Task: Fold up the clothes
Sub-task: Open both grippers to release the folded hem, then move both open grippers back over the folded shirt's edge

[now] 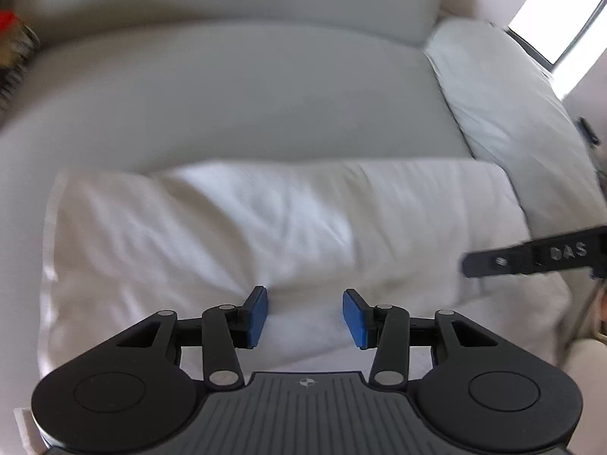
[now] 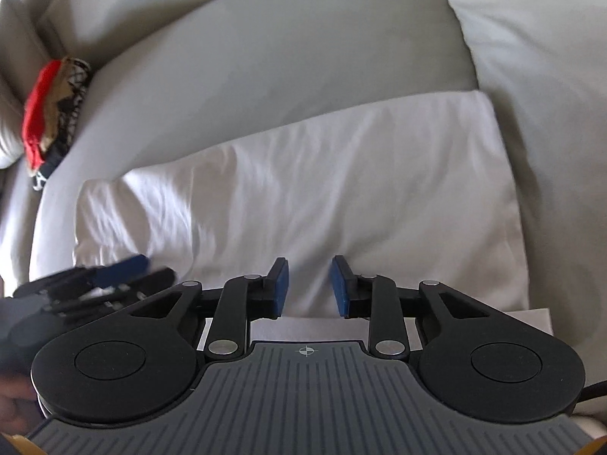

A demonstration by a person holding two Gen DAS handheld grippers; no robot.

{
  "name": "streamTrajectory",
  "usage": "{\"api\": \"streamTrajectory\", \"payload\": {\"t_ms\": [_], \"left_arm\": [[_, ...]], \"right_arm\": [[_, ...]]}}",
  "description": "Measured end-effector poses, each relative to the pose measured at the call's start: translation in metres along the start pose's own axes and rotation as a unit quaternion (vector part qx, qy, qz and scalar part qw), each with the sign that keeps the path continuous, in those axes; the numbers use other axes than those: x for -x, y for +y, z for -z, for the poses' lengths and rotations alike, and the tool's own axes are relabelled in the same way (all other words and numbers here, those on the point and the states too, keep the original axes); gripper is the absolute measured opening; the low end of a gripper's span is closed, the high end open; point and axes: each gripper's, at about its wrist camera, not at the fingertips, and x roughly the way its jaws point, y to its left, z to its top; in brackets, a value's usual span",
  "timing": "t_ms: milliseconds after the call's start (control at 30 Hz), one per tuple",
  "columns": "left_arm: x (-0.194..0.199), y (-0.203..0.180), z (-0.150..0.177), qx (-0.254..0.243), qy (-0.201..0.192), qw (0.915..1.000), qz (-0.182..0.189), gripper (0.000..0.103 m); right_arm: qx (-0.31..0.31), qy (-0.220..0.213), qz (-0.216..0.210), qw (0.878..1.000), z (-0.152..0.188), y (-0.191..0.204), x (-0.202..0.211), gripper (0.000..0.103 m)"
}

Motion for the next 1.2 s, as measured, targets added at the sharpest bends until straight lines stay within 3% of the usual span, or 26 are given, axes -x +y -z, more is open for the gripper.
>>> {"api": "streamTrajectory", "payload": {"t_ms": [133, 300, 467, 567, 667, 833, 967, 1100, 1200], "left_arm": [[0.01, 0.004, 0.006, -0.006, 0.054, 0.9966, 0.062, 0.035], [0.059, -0.013, 0.059, -0.076, 0.086, 0.9862, 0.12, 0.03], [0.109, -0.036, 0.135, -0.153, 0.056, 0.9822, 0.094, 0.035], [0.13, -0.032, 0.147, -0.109, 0.002, 0.9883, 0.106, 0.039], [0.131, -0.031, 0.127, -0.059, -0.084, 0.9921, 0.072, 0.043], [0.088, -0.038, 0.079, -0.019, -0.127, 0.9916, -0.02, 0.043], [0.053, -0.037, 0.059, -0.03, -0.11, 0.9913, -0.066, 0.043], [0.027, -0.017, 0.047, -0.024, -0.063, 0.9922, -0.105, 0.041], [0.035, -0.008, 0.049, -0.046, -0.037, 0.993, -0.102, 0.04]], "right_arm": [[-0.003, 0.088, -0.04, 0.995, 0.005, -0.002, -0.001, 0.031], [0.035, 0.127, -0.073, 0.989, 0.061, -0.015, 0.037, 0.032], [0.039, 0.09, -0.094, 0.991, 0.129, -0.035, 0.085, 0.034], [0.01, 0.018, -0.103, 0.994, 0.138, -0.041, 0.104, 0.034], [-0.013, -0.056, -0.089, 0.994, 0.127, -0.037, 0.103, 0.036], [-0.047, -0.103, -0.082, 0.99, 0.099, -0.02, 0.075, 0.036], [-0.041, -0.1, -0.086, 0.99, 0.087, -0.006, 0.052, 0.036], [-0.04, -0.097, -0.072, 0.992, 0.072, -0.005, 0.032, 0.036], [-0.034, -0.078, -0.048, 0.995, 0.065, -0.004, 0.018, 0.036]]}}
